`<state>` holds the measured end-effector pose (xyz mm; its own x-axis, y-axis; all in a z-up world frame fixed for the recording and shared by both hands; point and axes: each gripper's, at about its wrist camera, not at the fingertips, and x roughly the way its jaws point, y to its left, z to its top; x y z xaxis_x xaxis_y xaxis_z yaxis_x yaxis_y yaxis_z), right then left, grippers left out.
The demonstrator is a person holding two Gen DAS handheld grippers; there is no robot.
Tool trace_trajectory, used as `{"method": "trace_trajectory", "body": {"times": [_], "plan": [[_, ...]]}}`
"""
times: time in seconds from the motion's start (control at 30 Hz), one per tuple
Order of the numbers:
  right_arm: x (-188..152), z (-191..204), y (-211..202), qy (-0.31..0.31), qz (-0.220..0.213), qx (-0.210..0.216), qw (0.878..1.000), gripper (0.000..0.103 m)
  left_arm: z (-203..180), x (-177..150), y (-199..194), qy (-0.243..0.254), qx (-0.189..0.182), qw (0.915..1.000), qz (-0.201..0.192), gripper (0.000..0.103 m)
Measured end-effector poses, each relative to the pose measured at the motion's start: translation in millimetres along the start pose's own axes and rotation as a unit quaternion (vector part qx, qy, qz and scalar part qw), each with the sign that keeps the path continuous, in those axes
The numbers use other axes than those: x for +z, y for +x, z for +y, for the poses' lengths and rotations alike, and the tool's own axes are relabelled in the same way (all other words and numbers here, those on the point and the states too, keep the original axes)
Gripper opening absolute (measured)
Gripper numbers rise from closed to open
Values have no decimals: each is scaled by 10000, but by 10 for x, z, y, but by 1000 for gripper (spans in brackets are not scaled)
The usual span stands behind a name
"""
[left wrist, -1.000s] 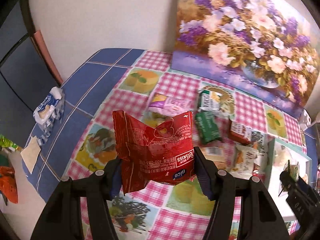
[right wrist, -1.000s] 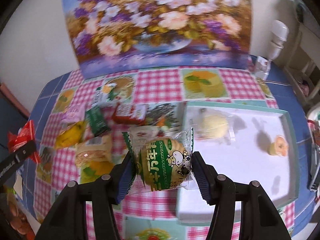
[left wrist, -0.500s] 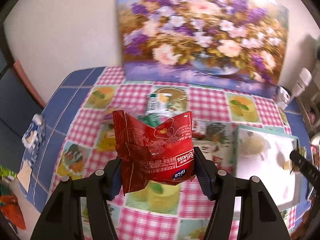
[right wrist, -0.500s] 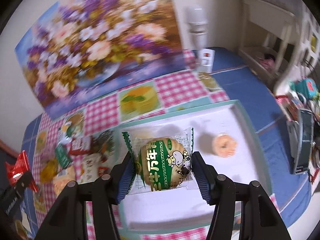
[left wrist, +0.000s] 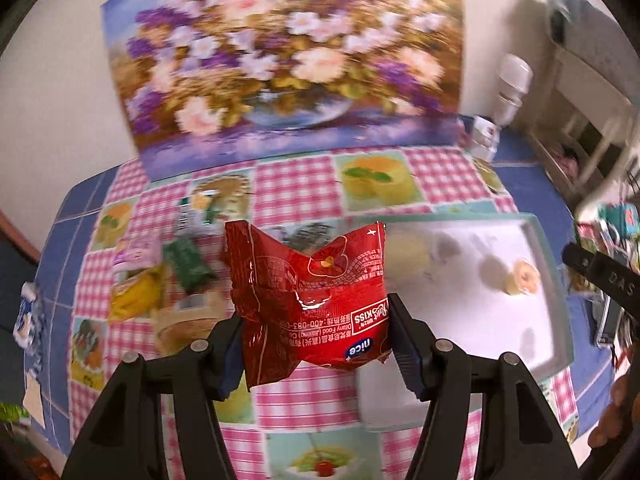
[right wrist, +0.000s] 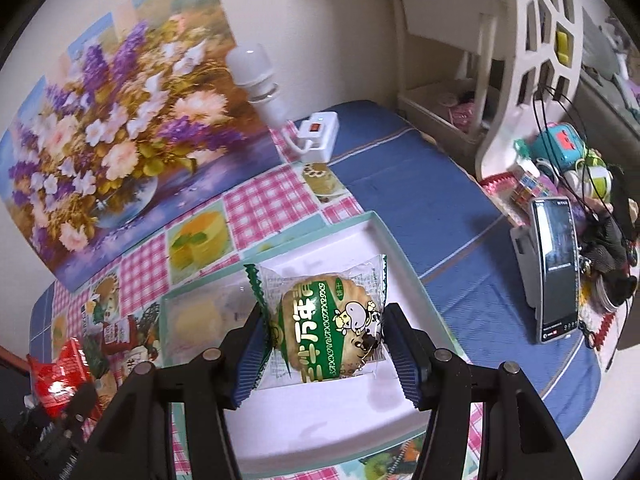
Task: Organize snacks
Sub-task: 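Carry the red pack and green cookie pack into the tray and release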
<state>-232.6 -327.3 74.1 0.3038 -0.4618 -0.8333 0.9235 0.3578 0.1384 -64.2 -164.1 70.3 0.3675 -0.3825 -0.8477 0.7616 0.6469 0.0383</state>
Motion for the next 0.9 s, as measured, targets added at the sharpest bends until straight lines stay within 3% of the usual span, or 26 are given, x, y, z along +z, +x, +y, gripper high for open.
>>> {"method": "trace_trajectory", "body": {"times": [0.17, 0.47, 0.9], "plan": [[-60, -4, 195, -69, 368, 86, 9993, 61, -296, -59, 234, 275, -319, 9986, 308, 64], [-277, 18, 659, -143, 1191, 62, 9928, 61, -657, -234, 693, 653, -335, 9926, 970, 65], [-361, 40, 893, -206, 1607, -17, 9868, 62, -813, -325, 880, 799, -324, 9881, 1276, 65]]}}
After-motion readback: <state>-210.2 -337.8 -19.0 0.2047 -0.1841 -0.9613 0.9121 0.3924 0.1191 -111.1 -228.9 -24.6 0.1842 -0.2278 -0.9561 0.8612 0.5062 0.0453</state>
